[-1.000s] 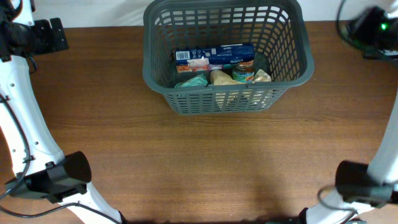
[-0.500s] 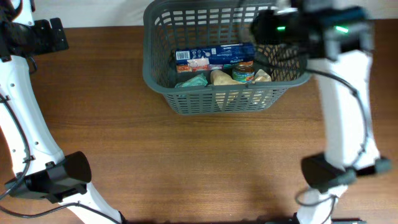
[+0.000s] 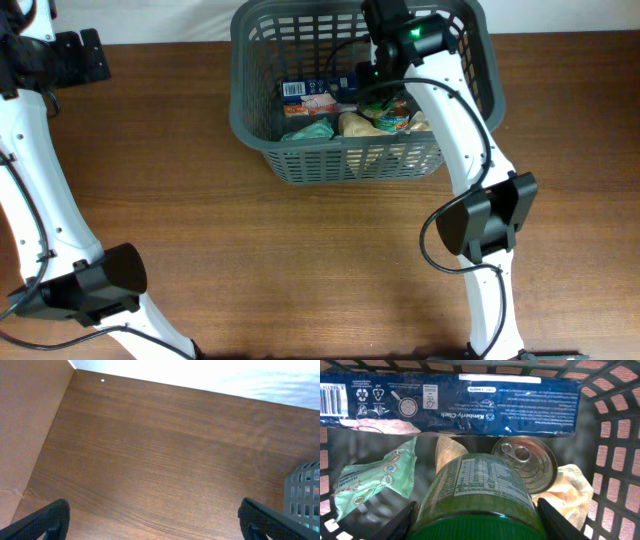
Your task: Pack container
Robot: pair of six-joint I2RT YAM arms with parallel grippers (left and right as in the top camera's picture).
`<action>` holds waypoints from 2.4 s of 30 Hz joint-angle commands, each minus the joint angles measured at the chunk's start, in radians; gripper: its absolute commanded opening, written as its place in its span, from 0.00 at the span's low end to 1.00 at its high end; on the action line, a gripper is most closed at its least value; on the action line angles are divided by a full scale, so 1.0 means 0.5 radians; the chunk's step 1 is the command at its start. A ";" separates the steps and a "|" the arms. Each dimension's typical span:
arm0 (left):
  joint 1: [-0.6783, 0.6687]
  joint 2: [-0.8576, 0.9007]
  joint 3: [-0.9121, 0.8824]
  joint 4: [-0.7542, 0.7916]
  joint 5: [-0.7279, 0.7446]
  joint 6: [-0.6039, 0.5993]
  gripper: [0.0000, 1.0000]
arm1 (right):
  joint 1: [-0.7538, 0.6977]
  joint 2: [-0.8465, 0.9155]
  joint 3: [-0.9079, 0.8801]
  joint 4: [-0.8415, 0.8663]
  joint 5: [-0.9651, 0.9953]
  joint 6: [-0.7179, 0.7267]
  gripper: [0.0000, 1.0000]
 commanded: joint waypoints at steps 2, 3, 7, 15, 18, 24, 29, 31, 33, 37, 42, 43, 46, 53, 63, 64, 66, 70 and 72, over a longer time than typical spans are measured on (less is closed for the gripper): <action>0.003 0.012 -0.001 0.004 0.014 -0.027 0.99 | 0.018 -0.026 0.015 0.046 0.037 -0.004 0.48; 0.003 0.012 -0.001 0.004 0.014 -0.026 0.99 | 0.018 -0.026 0.015 0.057 0.038 -0.004 0.48; 0.003 0.012 -0.001 0.004 0.014 -0.027 0.99 | 0.018 -0.023 0.015 0.059 0.037 -0.004 0.48; 0.003 0.012 -0.001 0.004 0.014 -0.027 0.99 | 0.018 -0.015 0.009 0.076 0.039 -0.003 0.63; 0.003 0.012 -0.001 0.004 0.014 -0.027 0.99 | 0.018 -0.011 0.010 0.072 0.039 -0.005 0.90; 0.003 0.012 -0.001 0.004 0.014 -0.026 0.99 | 0.014 -0.109 0.014 0.027 0.040 -0.102 0.99; 0.003 0.012 -0.001 0.004 0.014 -0.027 0.99 | 0.014 -0.284 0.049 -0.012 0.053 -0.172 0.99; 0.003 0.012 -0.001 0.004 0.014 -0.027 0.99 | 0.014 -0.433 0.075 -0.042 0.177 -0.185 0.99; 0.003 0.012 -0.001 0.004 0.014 -0.027 0.99 | 0.014 -0.583 0.079 -0.051 0.329 -0.185 0.99; 0.003 0.012 -0.001 0.004 0.014 -0.027 0.99 | 0.014 -0.953 0.080 -0.072 0.694 -0.185 0.99; 0.003 0.012 -0.001 0.004 0.014 -0.026 0.99 | 0.014 -1.353 0.080 -0.173 1.018 -0.183 0.99; 0.003 0.012 -0.001 0.004 0.014 -0.027 0.99 | 0.014 -1.401 0.080 -0.185 1.035 -0.183 0.99; 0.003 0.012 -0.001 0.004 0.014 -0.027 0.99 | 0.014 -1.569 0.080 -0.207 1.026 -0.182 0.99; 0.003 0.012 -0.001 0.004 0.014 -0.027 0.99 | 0.016 -1.798 0.080 -0.281 0.874 -0.183 0.99; 0.003 0.012 -0.001 0.004 0.014 -0.026 0.99 | 0.016 -1.831 0.079 -0.520 0.882 -0.184 0.99; 0.003 0.012 -0.001 0.004 0.014 -0.027 0.99 | 0.016 -1.831 0.079 -0.528 0.900 -0.184 0.99; 0.003 0.012 -0.001 0.004 0.014 -0.027 0.99 | 0.016 -1.835 0.079 -0.528 0.974 -0.184 0.99; 0.003 0.012 -0.001 0.004 0.014 -0.027 0.99 | -0.006 -1.839 0.079 -0.377 1.218 -0.185 0.99; 0.003 0.012 -0.001 0.004 0.014 -0.027 0.99 | -0.077 -1.870 0.074 -0.259 1.217 -0.184 0.99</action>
